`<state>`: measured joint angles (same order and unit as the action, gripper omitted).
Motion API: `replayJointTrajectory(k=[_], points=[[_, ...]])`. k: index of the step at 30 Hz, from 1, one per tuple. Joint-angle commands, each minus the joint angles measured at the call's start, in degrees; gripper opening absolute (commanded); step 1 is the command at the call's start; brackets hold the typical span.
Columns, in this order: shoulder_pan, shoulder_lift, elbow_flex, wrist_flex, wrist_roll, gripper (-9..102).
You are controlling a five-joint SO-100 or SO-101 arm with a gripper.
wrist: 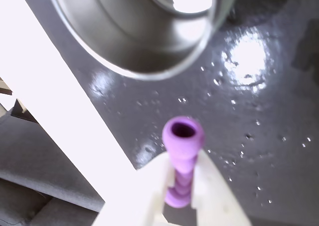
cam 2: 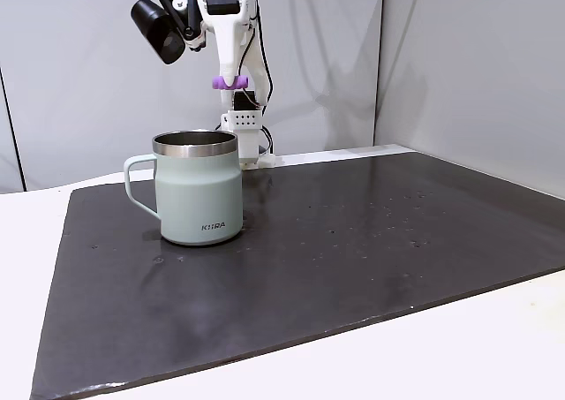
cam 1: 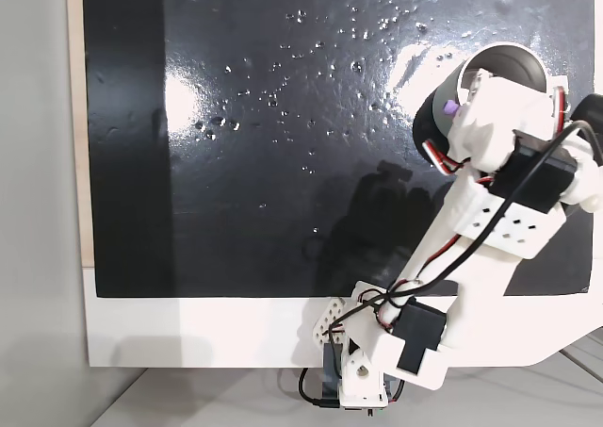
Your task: Grasp a pengrip and put it in the cup.
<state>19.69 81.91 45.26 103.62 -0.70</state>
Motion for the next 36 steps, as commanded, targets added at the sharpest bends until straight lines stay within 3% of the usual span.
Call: replayJointTrajectory(k=[1, 11, 18, 26, 36], points=[[2.72, -2.02, -8.44, -1.32, -3.25, 0], [5.62, -18.02, -29.36, 0.53, -6.15, 0], [5.80, -19.34, -29.97, 0.70, -6.15, 1], [5.89, -18.81, -29.44, 0.97, -5.19, 36], [5.89, -16.96, -27.77, 0.97, -5.19, 37]])
